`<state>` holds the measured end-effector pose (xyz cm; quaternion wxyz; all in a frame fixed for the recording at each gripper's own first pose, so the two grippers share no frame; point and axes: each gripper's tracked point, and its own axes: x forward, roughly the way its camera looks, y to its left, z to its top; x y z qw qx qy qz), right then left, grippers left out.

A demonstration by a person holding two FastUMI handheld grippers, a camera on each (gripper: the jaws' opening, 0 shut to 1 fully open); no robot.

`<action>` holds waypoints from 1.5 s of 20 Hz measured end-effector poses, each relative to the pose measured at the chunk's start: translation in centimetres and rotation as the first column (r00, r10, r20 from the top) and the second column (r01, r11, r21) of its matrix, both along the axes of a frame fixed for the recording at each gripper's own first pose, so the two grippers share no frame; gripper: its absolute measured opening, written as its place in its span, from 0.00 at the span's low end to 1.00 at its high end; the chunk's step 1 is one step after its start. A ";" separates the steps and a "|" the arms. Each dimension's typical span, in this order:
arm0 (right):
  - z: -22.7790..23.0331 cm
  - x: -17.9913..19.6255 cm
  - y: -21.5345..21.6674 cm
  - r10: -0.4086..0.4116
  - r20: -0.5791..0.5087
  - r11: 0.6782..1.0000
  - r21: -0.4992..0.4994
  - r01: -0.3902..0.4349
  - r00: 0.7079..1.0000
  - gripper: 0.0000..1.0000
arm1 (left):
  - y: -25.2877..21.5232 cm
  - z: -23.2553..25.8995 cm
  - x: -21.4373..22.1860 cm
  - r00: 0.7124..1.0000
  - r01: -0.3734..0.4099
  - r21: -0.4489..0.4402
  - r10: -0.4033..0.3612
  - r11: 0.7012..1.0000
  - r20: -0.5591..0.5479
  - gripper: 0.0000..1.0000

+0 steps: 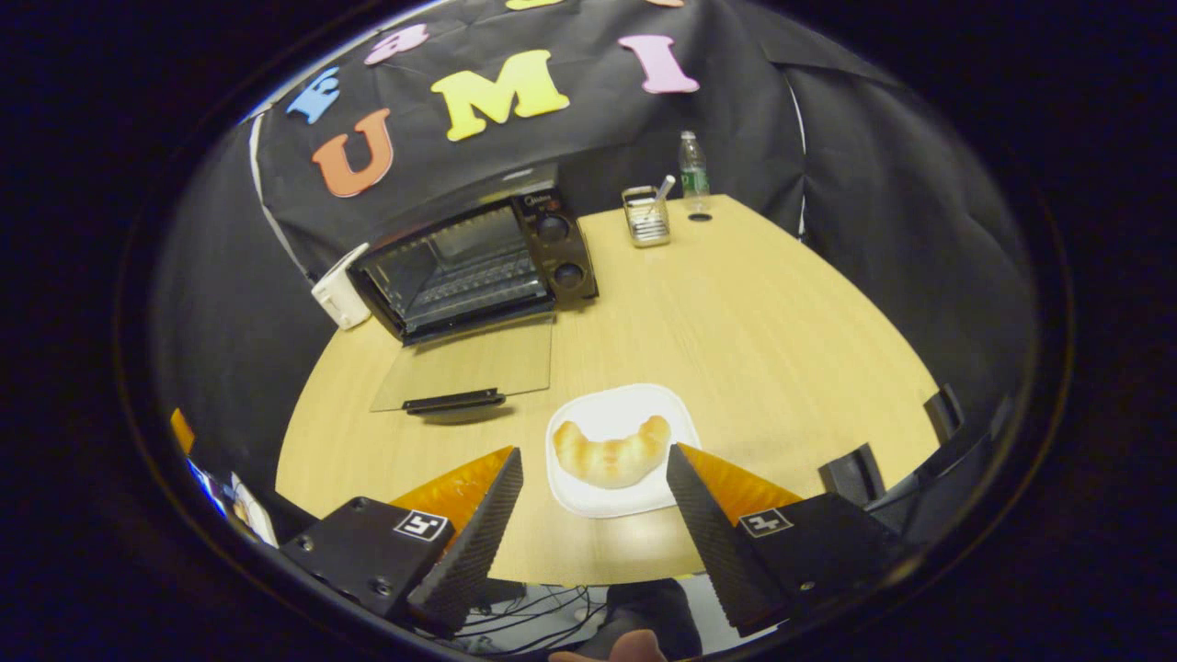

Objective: Open the electric oven with the left hand, put the food in, and close the electric oven.

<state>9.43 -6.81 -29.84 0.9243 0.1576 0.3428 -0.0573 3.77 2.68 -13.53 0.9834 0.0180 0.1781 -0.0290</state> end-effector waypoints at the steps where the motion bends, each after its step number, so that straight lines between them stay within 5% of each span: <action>1: -1.0 0.6 -0.2 -0.012 -0.028 1.000 0.011 0.012 1.000 0.95 | -0.1 0.2 0.4 1.000 -0.003 0.005 0.003 1.000 0.001 0.93; 14: -7.4 3.8 -0.6 -0.115 -0.250 0.948 0.263 0.182 0.961 0.83 | -1.2 -0.4 4.2 0.999 0.019 0.051 -0.017 0.998 -0.038 0.93; 25: -5.7 4.3 -0.7 -0.090 -0.211 0.913 0.373 0.166 0.973 0.19 | -2.2 0.0 4.9 0.998 0.035 0.022 -0.034 0.999 -0.043 0.93; 30: -1.6 3.4 0.0 -0.118 -0.150 0.856 0.485 0.177 0.982 0.16 | -2.6 0.8 4.8 0.999 0.038 0.006 -0.038 0.999 -0.020 0.93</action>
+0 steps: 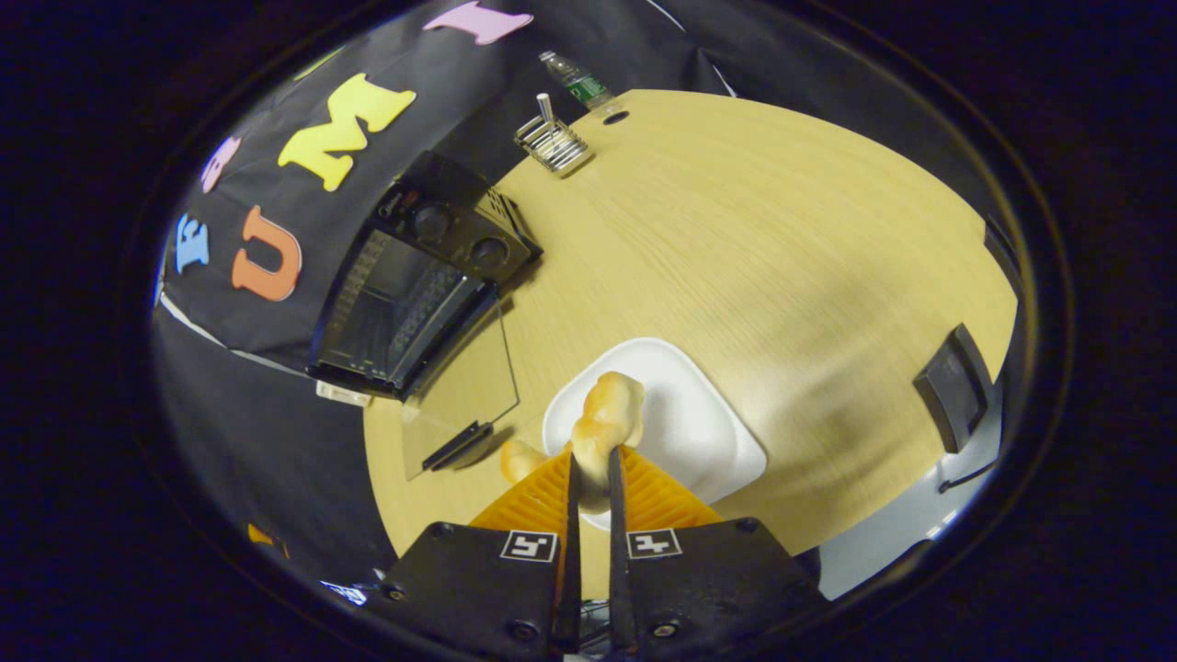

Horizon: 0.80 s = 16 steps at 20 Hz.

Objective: Open the electric oven with the left hand, put the food in, and close the electric oven.

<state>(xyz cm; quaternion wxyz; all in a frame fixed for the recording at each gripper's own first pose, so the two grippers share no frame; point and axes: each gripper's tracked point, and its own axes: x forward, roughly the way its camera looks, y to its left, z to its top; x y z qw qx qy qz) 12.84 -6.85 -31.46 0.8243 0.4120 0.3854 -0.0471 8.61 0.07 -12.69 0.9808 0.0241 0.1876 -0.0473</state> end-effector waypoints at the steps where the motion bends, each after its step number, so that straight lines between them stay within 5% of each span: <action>1: 0.9 -0.1 0.7 0.001 0.015 0.999 0.032 -0.001 1.000 0.15 | 0.0 0.1 0.0 1.000 -0.002 -0.006 0.002 1.000 0.003 0.93; 5: 5.0 1.8 3.5 0.007 0.096 0.992 0.123 -0.019 0.995 0.12 | 0.6 0.3 -0.5 1.000 -0.025 -0.020 0.025 0.999 -0.001 0.93; 16: 10.0 15.4 10.7 0.072 0.248 0.987 0.120 -0.104 0.966 0.14 | 5.5 1.0 -2.6 0.979 -0.204 -0.015 0.203 0.979 -0.031 0.93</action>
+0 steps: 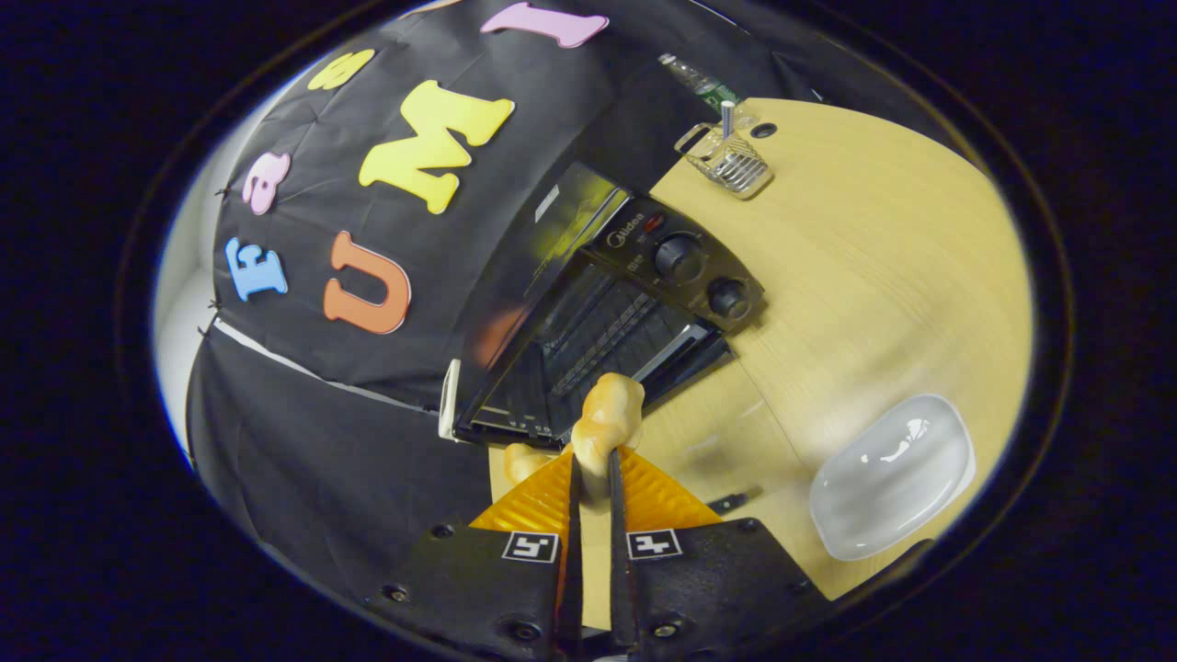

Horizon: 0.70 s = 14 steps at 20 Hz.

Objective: Open the electric oven with the left hand, put the food in, and close the electric oven.

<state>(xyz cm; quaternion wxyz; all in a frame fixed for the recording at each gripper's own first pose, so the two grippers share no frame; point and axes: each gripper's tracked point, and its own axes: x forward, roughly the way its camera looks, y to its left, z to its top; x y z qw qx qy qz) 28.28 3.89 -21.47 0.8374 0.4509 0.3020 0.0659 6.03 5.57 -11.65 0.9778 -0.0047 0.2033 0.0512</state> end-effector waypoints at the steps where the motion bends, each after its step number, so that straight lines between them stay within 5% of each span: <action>1: -0.2 1.0 0.3 0.001 0.000 1.000 -0.005 -0.001 1.000 0.14 | 0.7 0.1 -0.1 1.000 -0.025 0.001 0.025 1.000 0.000 0.93; 14: -3.6 12.1 -0.2 -0.108 0.027 0.994 0.002 0.108 0.994 0.12 | 4.2 0.5 -1.4 0.972 -0.223 0.071 0.227 0.972 -0.055 0.93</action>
